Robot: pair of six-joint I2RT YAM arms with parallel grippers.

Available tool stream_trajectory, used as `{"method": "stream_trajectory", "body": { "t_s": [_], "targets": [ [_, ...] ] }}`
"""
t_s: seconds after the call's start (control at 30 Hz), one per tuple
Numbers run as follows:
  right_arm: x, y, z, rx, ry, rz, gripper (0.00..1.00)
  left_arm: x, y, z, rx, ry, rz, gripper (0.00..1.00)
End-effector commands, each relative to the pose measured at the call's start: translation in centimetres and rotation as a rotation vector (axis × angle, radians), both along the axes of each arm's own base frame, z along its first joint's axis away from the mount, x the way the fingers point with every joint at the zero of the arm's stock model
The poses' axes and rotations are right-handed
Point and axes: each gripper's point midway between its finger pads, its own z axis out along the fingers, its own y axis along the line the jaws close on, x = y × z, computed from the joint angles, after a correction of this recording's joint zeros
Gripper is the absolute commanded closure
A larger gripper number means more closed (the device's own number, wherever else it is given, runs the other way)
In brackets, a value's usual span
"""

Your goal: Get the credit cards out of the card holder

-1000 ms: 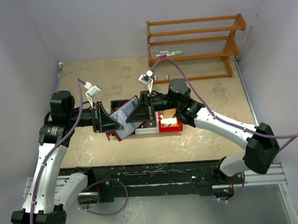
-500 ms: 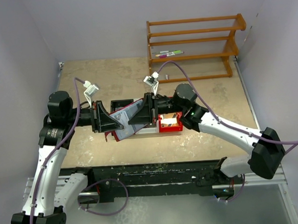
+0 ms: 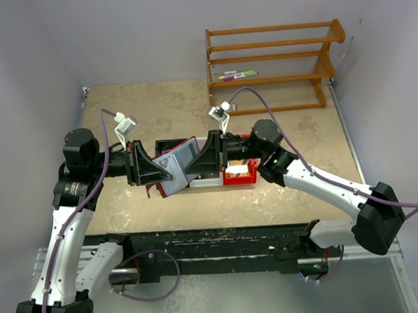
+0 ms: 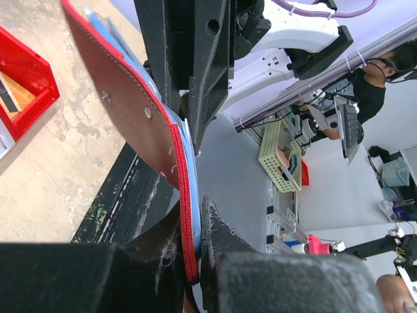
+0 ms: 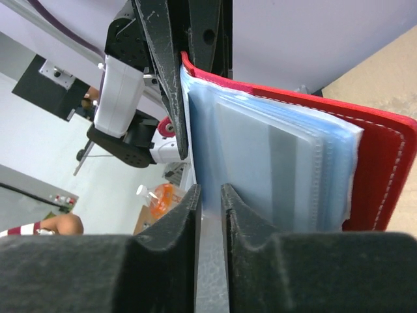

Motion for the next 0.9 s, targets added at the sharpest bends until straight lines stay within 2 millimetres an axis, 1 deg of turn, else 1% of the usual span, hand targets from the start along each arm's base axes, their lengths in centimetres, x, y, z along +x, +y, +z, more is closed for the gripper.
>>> {"method": "stream_trajectory", "body": {
  "t_s": [0.0, 0.17, 0.27, 0.6, 0.8, 0.87],
  "targets": [
    [0.5, 0.3, 3.1, 0.098, -0.064, 0.004, 0.75, -0.6, 0.0, 0.9, -0.019, -0.05, -0.032, 0.87],
    [0.0, 0.5, 3.9, 0.136, -0.059, 0.033, 0.74, -0.4, 0.0, 0.8, -0.017, -0.044, -0.028, 0.87],
    [-0.4, 0.7, 3.9, 0.141, -0.052, 0.047, 0.77, -0.2, 0.0, 0.8, -0.016, -0.042, -0.024, 0.87],
    [-1.9, 1.9, 3.5, 0.151, -0.044, 0.102, 0.77, 0.3, 0.0, 0.5, -0.008, -0.035, -0.007, 0.87],
    [-2.4, 1.6, 3.4, 0.138, -0.022, 0.125, 0.93, 0.0, 0.0, 0.9, -0.012, -0.046, -0.016, 0.85],
    [-2.0, 1.4, 3.6, 0.142, -0.021, 0.102, 0.99, -0.2, 0.0, 1.0, -0.014, -0.051, -0.025, 0.83]
  ]
}}
